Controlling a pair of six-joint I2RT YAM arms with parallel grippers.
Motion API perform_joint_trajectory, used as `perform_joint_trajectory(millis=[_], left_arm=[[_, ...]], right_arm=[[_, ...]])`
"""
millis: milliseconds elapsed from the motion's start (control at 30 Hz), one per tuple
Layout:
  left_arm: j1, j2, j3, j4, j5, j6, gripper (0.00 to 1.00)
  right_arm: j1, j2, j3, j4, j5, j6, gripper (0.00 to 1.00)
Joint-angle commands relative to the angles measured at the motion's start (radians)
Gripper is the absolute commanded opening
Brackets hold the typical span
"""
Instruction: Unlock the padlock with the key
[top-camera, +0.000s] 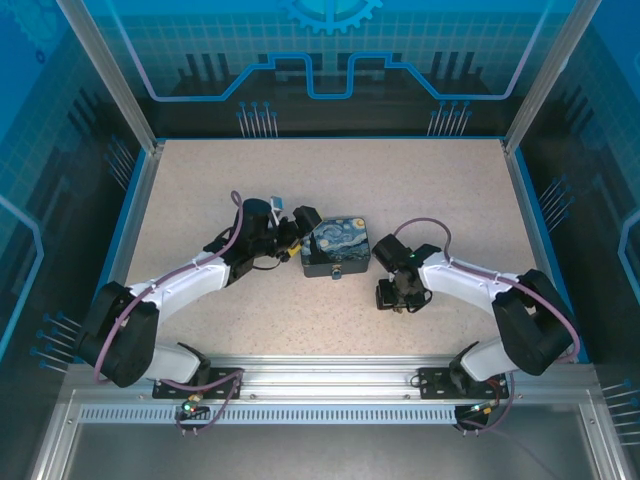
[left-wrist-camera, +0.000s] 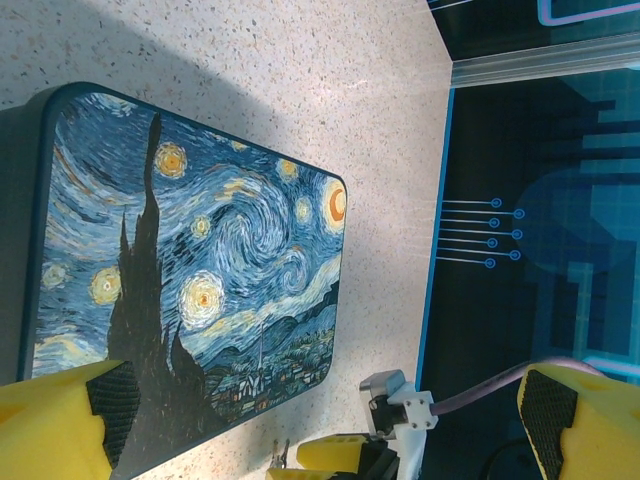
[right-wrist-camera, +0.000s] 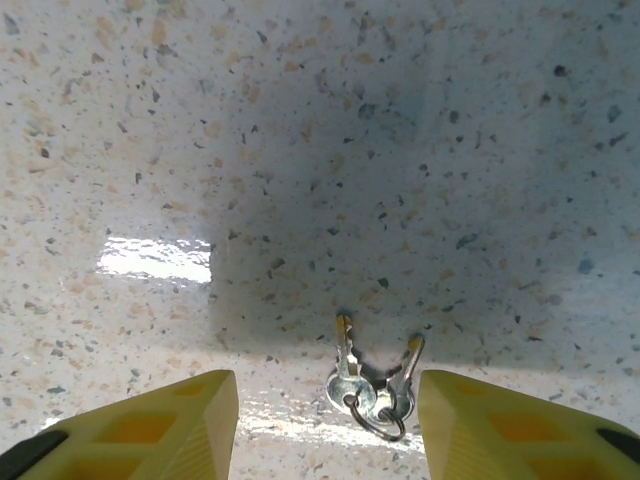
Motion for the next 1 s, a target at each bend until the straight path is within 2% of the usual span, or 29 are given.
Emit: perform_joint_trajectory(millis=[0, 467, 967], left_arm=[[-0.005, -0.012, -0.017, 0.013, -0.015, 0.003, 0.99], [-0.004, -0.006, -0.025, 0.032, -0.009, -0.004, 0.99], [-0.003, 0.003, -0.036, 0.056, -0.003, -0.005, 0.99]], right_arm=[[-0.007, 0.017, 0.026, 0.007, -0.008, -0.030, 0.51], [-0.005, 0.063, 0.048, 0.002, -0.034, -0.060, 0.49], [0.016, 0.057, 0.009, -0.065, -0.058, -0.027, 0.46]])
